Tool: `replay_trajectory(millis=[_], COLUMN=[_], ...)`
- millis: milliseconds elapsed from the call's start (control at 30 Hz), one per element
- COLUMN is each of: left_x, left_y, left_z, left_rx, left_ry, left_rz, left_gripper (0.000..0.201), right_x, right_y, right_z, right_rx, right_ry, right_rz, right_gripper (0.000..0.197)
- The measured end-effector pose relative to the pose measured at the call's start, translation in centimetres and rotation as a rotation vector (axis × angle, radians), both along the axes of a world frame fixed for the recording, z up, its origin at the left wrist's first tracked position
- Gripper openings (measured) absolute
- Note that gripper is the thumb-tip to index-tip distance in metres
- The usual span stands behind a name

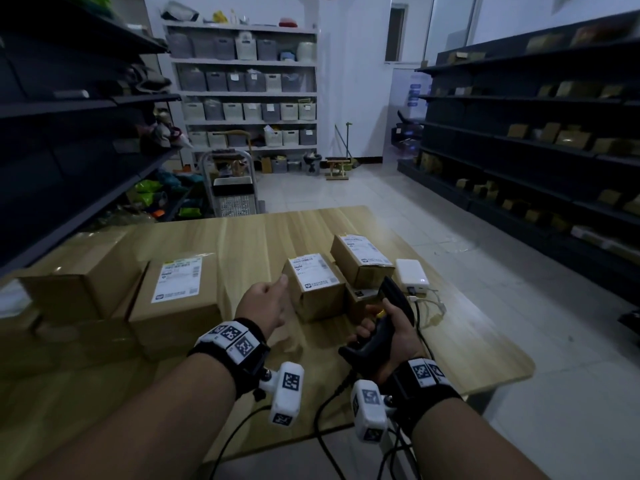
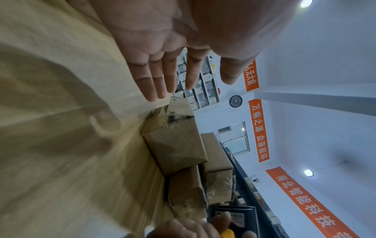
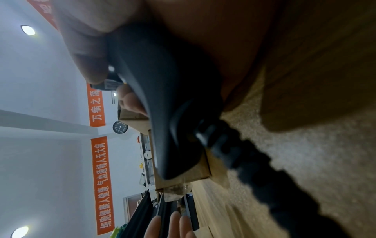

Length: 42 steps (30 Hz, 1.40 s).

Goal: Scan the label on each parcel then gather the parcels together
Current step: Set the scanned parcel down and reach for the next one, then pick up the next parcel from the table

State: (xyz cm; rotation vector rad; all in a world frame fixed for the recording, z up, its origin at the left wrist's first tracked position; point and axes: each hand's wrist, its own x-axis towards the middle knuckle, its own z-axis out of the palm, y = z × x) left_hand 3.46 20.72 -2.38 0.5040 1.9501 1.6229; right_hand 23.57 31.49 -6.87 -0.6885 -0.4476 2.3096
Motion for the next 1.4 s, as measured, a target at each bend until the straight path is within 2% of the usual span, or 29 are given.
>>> replay_trajectory(millis=[133, 333, 400, 500, 600, 800, 933, 1000, 1100, 1233, 1400], left_x=[0.7, 0.2, -0.3, -1.7, -4.1, -8.0, -9.3, -9.5, -9.2, -9.4, -4.7], left_y=[-1.8, -4.4, -5.4, -6.7, -8.2, -10.8, -11.6, -11.5, -10.8, -9.4, -10.0], left_z=[0.7, 1.8, 2.5, 4.0, 5.0, 5.0, 3.1, 2.0, 1.1, -0.2, 1.9], left_rx=[0.051, 0.071, 0.067, 0.035, -0.065, -0.414, -0.747, -0.856, -0.847, -0.823, -0.774], left_ry=[-0.031, 0.038, 0.131, 0.358, 0.458, 0.671, 0.758, 0.799, 0.861, 0.852, 0.853], left_rz=[-0.02, -0.034, 0.0, 0.142, 0.199, 0.276, 0.175, 0.08, -0.042, -0.087, -0.086], left_gripper=[0.037, 0.028, 0.019, 0.013, 0.024, 0.056, 0.071, 0.072, 0.067, 0.094, 0.075], right_x=[0.1, 0.1, 0.0, 0.0, -0.1, -0.2, -0.4, -0.5, -0.5, -0.7, -0.8], right_y=[-0.4, -1.1, -1.2, -1.5, -2.0, -1.9, -2.2, -2.4, -2.3, -2.0, -2.4], right_z=[0.1, 0.5, 0.7, 0.6, 0.4, -0.3, -0.3, -0.4, -0.6, -1.0, -1.1], right_rx=[0.005, 0.021, 0.038, 0.042, 0.068, 0.086, 0.113, 0.122, 0.142, 0.147, 0.174], right_ry=[-0.033, -0.096, -0.129, -0.166, -0.198, -0.224, -0.229, -0.244, -0.283, -0.309, -0.381], right_rz=[-0.017, -0.028, -0.028, -0.056, -0.078, -0.091, -0.105, -0.123, -0.132, -0.147, -0.169], right_gripper=[0.034, 0.035, 0.035, 0.034, 0.033, 0.035, 0.035, 0.035, 0.039, 0.041, 0.037])
